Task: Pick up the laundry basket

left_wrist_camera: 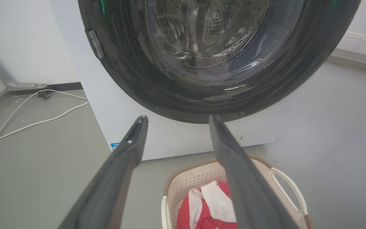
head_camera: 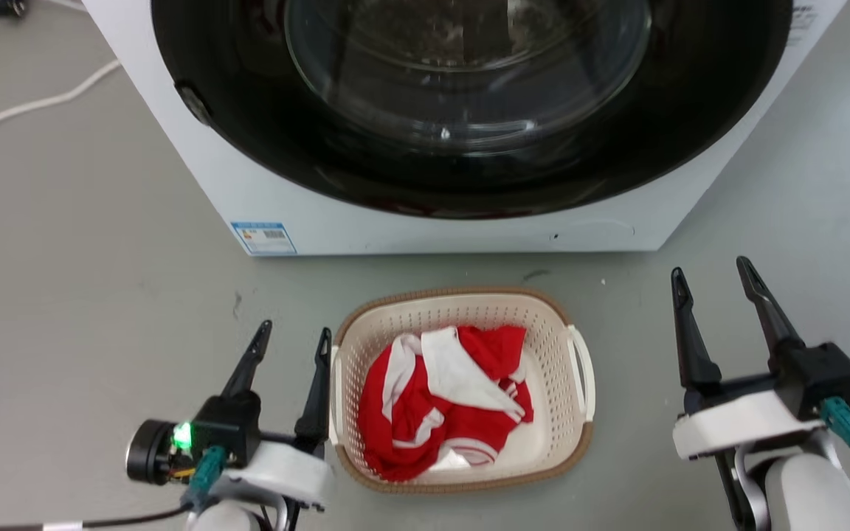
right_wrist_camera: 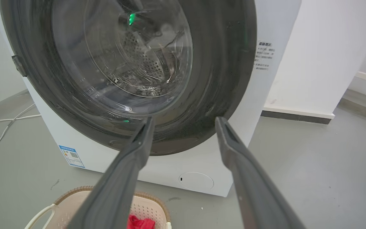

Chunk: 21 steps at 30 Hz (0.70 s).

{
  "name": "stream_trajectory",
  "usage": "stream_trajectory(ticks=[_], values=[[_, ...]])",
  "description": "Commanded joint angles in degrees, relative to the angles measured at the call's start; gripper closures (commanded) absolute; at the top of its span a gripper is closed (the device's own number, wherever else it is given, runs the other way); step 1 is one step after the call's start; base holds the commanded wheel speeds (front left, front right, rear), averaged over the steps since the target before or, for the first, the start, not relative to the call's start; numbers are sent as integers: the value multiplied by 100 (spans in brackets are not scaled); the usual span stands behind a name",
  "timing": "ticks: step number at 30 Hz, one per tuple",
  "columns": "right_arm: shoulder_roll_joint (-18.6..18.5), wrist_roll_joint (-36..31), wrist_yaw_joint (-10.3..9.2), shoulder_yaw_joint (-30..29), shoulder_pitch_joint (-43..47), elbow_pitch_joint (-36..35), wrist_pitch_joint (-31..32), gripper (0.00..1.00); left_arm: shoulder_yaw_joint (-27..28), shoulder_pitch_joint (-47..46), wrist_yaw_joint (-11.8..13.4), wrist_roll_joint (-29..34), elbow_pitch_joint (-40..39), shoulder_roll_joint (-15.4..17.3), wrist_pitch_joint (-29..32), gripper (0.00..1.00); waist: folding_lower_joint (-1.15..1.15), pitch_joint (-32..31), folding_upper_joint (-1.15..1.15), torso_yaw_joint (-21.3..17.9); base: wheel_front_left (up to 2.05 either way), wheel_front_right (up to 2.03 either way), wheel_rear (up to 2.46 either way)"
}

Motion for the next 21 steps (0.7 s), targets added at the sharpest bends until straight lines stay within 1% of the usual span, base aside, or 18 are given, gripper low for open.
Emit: stream_trajectory(ticks=[1,6,12,14,16,20,21], values=[[-11,-26,-2,9,-130,28,-13,0,27,-183,-22,-14,41,17,-16,0,0,372,0,-15,0,0,0],[-11,-198,-2,3,-608,433,-12,0,72,-786,-186,-63,710,44,-16,0,0,1074,0,-5,0,0,0],[-6,-312,-2,-81,-1226,1145,88,0,-106,-1653,-356,-139,1699,145,-16,0,0,1707,0,93,0,0,0],[-9,-204,-2,-98,-1399,1448,254,0,-161,-1900,-384,-170,1960,198,-16,0,0,1862,0,132,0,0,0],[-3,-144,-2,10,-1556,1831,629,0,-257,-2086,-407,-195,2312,251,-15,0,0,1999,0,166,0,0,0],[-10,28,-2,-45,-1989,2317,1092,0,-459,-2628,-422,-283,2961,351,-16,0,0,2266,0,222,0,0,0],[-6,23,-2,-25,-2051,2440,1178,0,-608,-2721,-425,-350,3134,358,-16,0,0,2318,0,232,0,0,0]])
